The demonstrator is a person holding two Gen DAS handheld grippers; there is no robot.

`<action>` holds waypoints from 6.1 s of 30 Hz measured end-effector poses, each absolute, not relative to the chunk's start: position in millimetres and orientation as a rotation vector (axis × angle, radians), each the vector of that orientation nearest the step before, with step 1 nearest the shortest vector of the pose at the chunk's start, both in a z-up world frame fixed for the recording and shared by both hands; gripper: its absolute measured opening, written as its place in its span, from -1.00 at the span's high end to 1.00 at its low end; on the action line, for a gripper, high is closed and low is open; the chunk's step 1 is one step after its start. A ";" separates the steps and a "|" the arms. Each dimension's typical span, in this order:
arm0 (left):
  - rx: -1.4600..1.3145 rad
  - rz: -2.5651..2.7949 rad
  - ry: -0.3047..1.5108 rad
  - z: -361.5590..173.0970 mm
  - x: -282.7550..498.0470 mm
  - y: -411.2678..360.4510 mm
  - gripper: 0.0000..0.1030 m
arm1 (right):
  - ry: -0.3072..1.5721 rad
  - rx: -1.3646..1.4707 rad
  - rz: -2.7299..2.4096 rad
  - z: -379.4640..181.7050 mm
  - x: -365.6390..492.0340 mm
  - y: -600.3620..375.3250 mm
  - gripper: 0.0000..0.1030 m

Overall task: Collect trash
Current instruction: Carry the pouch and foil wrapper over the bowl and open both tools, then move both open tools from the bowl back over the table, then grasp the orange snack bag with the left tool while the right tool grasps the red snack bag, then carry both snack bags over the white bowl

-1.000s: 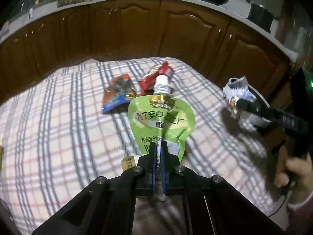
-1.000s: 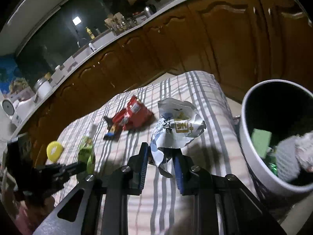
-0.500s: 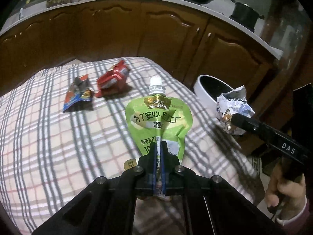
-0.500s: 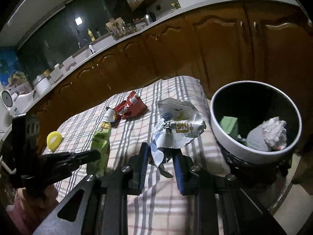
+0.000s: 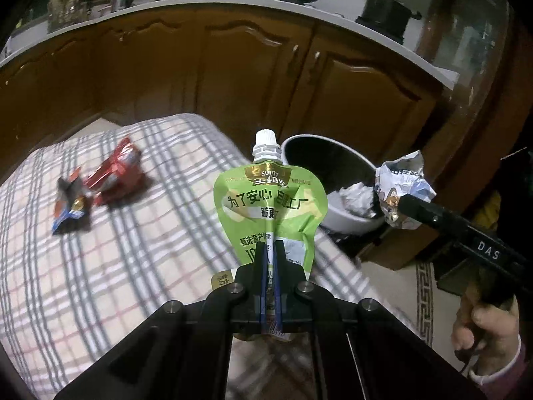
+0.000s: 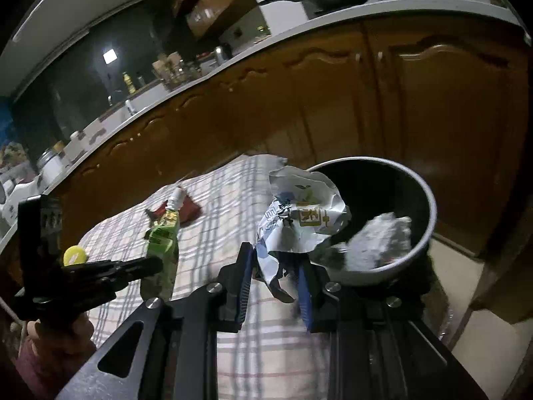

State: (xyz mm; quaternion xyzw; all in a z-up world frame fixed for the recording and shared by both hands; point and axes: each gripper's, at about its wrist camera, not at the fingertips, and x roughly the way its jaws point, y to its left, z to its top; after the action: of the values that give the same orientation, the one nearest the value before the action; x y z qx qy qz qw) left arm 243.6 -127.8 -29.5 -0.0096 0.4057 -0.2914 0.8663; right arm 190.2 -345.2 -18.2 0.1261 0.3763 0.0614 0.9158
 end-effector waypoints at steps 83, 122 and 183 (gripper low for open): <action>-0.175 -0.150 0.878 -91.4 254.2 12.0 -0.09 | 0.883 0.291 0.295 -68.4 230.4 -249.1 -0.84; -0.263 -0.143 0.888 -112.4 367.0 38.7 -0.51 | 1.025 0.462 0.413 -118.6 382.4 -171.8 0.14; 0.014 -0.387 0.805 -61.3 231.6 -129.4 1.00 | 0.725 0.422 0.191 -20.8 174.3 -327.3 0.78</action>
State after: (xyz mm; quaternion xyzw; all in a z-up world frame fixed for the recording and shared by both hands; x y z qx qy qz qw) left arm 231.6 -129.4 -61.3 0.0068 0.3893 -0.1871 0.9019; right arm 174.3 -327.3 -20.8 0.2046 0.3513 0.0926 0.9089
